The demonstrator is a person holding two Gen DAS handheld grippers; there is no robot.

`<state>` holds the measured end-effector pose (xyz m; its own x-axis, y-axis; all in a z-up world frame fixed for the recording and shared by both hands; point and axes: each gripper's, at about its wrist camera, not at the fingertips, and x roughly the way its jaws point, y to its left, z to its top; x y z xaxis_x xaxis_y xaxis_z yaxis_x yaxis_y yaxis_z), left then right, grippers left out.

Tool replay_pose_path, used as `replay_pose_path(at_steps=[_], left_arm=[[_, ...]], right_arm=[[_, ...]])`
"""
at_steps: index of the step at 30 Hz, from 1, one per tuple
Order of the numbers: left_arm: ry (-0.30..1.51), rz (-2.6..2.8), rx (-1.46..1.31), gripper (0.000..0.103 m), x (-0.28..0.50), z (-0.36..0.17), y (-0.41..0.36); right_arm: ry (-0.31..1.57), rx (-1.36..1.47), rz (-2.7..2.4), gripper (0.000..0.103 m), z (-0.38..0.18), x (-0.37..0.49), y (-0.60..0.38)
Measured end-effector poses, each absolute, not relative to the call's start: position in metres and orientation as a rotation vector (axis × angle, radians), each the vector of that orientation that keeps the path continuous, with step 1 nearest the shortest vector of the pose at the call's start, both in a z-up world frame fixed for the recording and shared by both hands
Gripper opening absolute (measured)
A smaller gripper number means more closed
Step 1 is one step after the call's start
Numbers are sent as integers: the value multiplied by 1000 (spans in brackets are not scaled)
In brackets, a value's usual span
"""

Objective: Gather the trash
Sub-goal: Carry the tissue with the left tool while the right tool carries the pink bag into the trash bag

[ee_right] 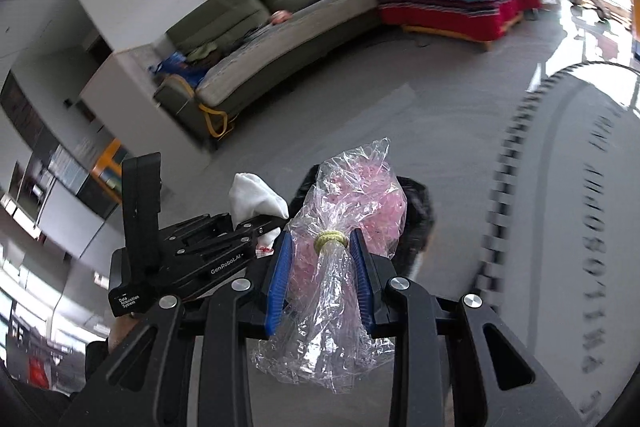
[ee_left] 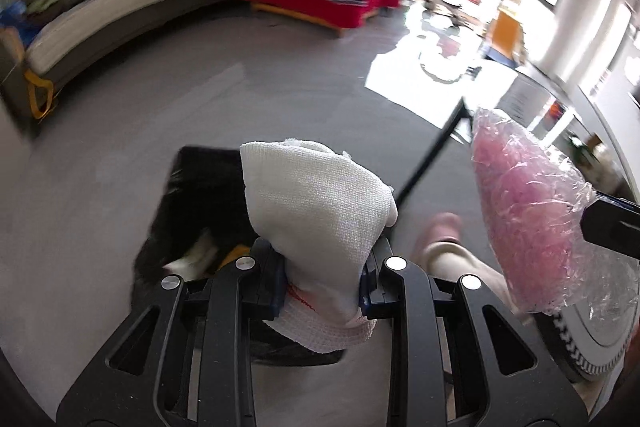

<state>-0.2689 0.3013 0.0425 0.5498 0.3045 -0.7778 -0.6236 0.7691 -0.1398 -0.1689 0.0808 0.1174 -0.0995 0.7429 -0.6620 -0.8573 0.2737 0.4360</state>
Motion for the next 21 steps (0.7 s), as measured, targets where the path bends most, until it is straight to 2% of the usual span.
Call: replay_pose_path(at_steps=[3,4,5,6,7,8,9,21], left_arm=[[814,628,-465,26,-285,39,318],[811,643,-479,32,-290,39,323],[810,664,-500,57,-294,38,329],[808,694,-522,79,-298,38,336],[805,728,-531,97,-300,39,340],[782,769,-523,97,-304,41,344],[779,797,-513,97,-306,43,347],[771,788,-542,97,-306,43,351]], right_arm=[[996,-172,1380,31,115,-180,106],[1001,-177,1390,32,115,-184,115],[1007,-180,1402,34,114,-187,126],[1006,-188,1410,45,112,-188,134],[998,-209,1401,65,112,-189,144],[978,-220,1374,71,113,-190,154],[962,-217,1368,72,113,-190,157],[948,-191,1373,72,120,-186,155]])
